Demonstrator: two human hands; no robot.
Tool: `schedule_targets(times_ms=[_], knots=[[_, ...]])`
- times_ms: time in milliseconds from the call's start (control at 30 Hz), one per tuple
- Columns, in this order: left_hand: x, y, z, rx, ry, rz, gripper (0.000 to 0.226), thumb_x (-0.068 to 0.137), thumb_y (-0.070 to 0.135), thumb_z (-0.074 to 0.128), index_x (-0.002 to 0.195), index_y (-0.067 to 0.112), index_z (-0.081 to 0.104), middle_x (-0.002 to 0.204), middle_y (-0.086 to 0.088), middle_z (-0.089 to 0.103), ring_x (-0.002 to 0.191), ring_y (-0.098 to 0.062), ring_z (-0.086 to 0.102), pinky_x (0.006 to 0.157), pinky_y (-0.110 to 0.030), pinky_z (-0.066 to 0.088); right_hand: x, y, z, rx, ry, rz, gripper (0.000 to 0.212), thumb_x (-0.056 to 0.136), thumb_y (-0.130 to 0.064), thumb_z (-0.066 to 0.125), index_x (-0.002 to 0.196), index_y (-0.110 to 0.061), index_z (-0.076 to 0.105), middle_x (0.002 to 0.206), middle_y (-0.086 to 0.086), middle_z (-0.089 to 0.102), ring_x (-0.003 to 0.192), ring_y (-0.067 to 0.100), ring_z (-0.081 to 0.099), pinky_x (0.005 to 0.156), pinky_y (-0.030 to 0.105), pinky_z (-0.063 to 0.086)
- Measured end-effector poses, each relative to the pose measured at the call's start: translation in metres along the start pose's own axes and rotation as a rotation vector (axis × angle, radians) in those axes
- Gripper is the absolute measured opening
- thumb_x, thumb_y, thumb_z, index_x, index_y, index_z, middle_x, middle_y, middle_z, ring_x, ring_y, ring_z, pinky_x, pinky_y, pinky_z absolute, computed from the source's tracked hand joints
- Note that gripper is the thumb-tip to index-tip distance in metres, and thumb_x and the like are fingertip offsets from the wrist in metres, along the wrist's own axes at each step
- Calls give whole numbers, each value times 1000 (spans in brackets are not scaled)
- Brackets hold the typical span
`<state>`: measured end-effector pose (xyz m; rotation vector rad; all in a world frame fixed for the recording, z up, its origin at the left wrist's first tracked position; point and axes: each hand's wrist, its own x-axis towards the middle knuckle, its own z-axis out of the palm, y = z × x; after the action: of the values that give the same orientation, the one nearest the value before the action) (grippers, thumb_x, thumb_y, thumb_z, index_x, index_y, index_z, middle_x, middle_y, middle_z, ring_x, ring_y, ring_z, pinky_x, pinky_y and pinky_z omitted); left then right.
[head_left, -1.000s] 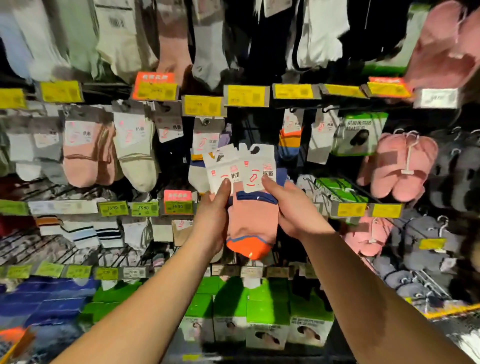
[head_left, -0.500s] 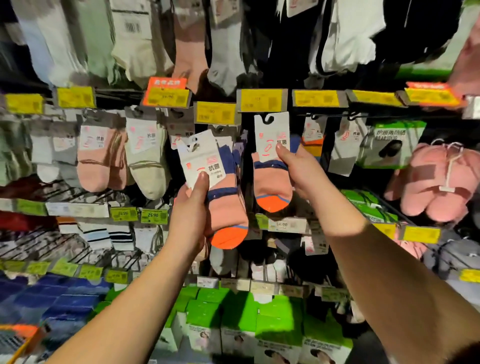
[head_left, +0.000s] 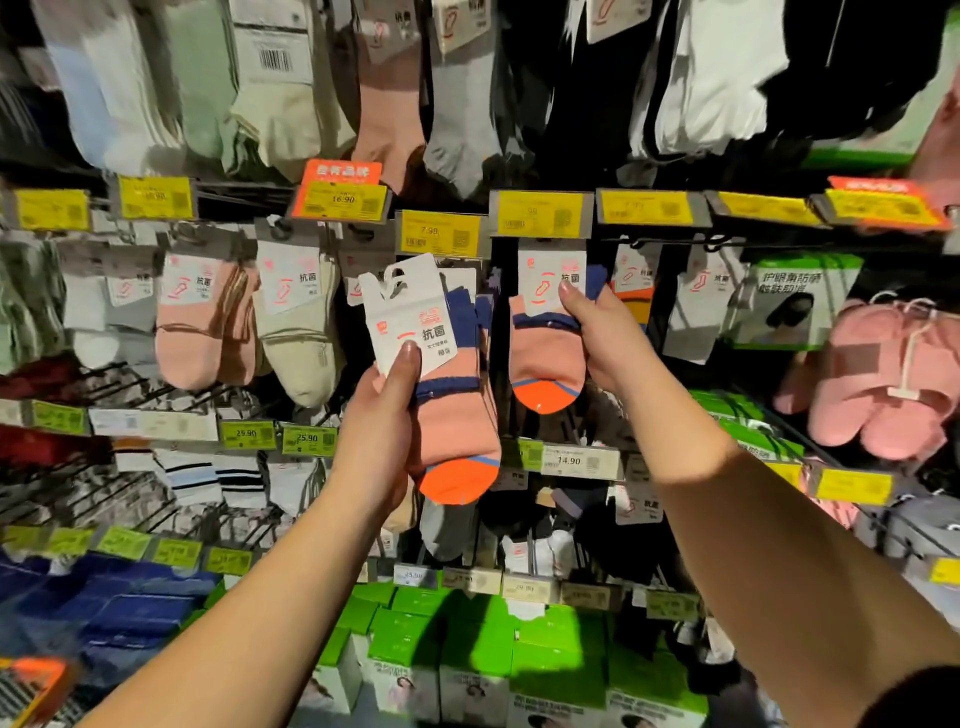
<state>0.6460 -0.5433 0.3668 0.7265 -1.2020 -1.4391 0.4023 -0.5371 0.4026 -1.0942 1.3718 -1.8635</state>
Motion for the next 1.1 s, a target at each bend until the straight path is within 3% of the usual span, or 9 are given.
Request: schedule_targets(times_ms=[133, 233, 433, 567, 700, 833, 933, 1000, 1100], knots=[[-1, 2, 3, -7, -17, -1, 30, 102, 39, 52, 117, 17, 64, 104, -3, 77, 90, -20, 75, 72, -35, 59, 7, -13, 9, -17, -24, -9, 16, 101, -23, 59, 116, -21, 62, 107, 4, 75, 97, 21, 72, 84, 40, 56], [-1, 2, 3, -25, -26, -11, 32, 101, 39, 52, 121, 17, 64, 108, -4, 76, 94, -23, 74, 73, -37, 58, 8, -14, 16, -12, -32, 16, 10, 100, -22, 60, 110, -22, 63, 100, 2, 75, 87, 18, 73, 79, 37, 57], [-2, 4, -2, -37, -15, -8, 34, 102, 39, 52, 124, 16, 64, 108, -4, 76, 95, -23, 74, 73, -37, 58, 4, -5, 9, 96, 18, 61, 22, 100, -20, 59, 121, -15, 63, 107, 9, 75, 89, 22, 74, 72, 34, 58], [-2, 3, -3, -19, -10, -9, 37, 101, 40, 52, 127, 15, 63, 110, -6, 76, 96, -24, 74, 73, -37, 60, 8, 0, 10, 16, 35, 69, 28, 99, -23, 61, 125, -14, 62, 107, 8, 75, 89, 23, 74, 72, 35, 57], [-1, 0, -1, -1, -17, -32, 41, 99, 46, 54, 125, 16, 64, 110, -7, 76, 99, -27, 73, 84, -46, 59, 25, 8, 14, -85, 75, 102, 32, 100, -30, 60, 127, -13, 60, 108, 7, 74, 90, 22, 72, 77, 37, 59], [-2, -2, 2, -11, -19, -39, 41, 96, 48, 60, 123, 18, 65, 110, -6, 76, 96, -24, 74, 75, -37, 58, 40, 16, 15, -242, 124, 134, 49, 95, -43, 59, 131, -11, 56, 118, 8, 70, 103, 27, 68, 96, 49, 55], [-2, -3, 3, 1, -8, -33, 49, 83, 55, 62, 118, 22, 68, 109, -4, 76, 98, -25, 74, 83, -43, 59, 50, 20, 11, -334, 153, 142, 88, 73, -65, 58, 139, -8, 47, 131, 12, 63, 113, 32, 63, 101, 52, 50], [-2, -4, 2, 5, -10, -37, 47, 85, 55, 62, 117, 22, 68, 109, -4, 76, 99, -26, 73, 84, -43, 58, 53, 24, 8, -364, 155, 150, 108, 60, -75, 55, 144, -8, 42, 137, 12, 58, 118, 33, 60, 102, 51, 49], [-1, -7, -1, 3, -14, -42, 33, 98, 44, 58, 118, 20, 67, 109, -6, 76, 97, -26, 74, 78, -40, 58, 47, 27, 4, -380, 136, 162, 98, 74, -72, 56, 146, -7, 39, 141, 13, 54, 122, 31, 57, 104, 50, 48]])
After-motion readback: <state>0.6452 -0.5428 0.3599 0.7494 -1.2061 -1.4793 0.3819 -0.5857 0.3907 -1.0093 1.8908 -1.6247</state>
